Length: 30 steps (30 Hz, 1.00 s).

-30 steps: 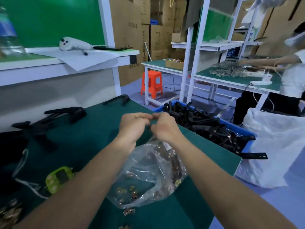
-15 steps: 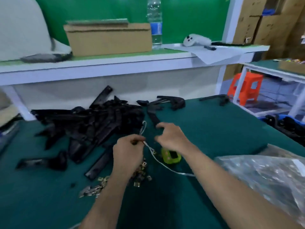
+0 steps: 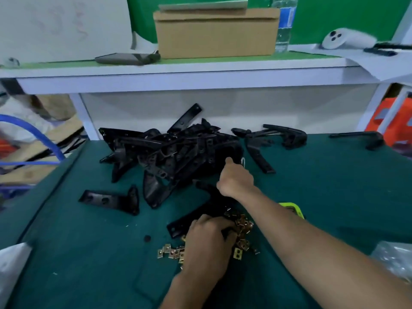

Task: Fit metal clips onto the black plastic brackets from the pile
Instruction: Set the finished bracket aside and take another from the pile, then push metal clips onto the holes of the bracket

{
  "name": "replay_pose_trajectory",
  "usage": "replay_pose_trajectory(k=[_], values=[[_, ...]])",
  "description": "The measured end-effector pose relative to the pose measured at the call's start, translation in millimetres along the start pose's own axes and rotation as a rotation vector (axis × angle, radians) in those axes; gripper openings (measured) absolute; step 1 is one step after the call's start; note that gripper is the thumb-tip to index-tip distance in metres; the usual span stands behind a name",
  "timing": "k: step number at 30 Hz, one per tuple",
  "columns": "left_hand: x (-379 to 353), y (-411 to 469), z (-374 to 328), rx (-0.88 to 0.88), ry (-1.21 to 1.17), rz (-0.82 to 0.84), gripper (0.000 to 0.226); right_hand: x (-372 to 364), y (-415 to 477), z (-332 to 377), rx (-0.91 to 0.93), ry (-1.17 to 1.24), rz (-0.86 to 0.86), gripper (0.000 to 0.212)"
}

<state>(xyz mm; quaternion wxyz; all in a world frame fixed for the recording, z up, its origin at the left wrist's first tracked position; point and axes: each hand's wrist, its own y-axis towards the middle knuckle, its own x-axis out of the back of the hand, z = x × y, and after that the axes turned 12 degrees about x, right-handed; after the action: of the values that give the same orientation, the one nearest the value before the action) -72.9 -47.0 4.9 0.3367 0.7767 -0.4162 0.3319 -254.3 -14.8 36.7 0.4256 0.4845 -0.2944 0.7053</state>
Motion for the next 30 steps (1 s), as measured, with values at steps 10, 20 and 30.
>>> replay_pose_trajectory(k=[10, 20, 30], values=[[-3.8, 3.5, 13.1, 0.107, -0.042, -0.065, 0.02, 48.8, -93.9, -35.3, 0.085, 0.126, -0.359, 0.023], [4.4, -7.2, 17.2, 0.212, -0.233, 0.081, 0.056, 26.0, -174.6, -62.3, -0.064, 0.513, -0.015, 0.01], [4.3, -13.0, 12.3, 0.189, -0.414, 0.109, 0.082, -13.2, -192.8, -41.9, 0.262, -0.091, -0.185, 0.036]])
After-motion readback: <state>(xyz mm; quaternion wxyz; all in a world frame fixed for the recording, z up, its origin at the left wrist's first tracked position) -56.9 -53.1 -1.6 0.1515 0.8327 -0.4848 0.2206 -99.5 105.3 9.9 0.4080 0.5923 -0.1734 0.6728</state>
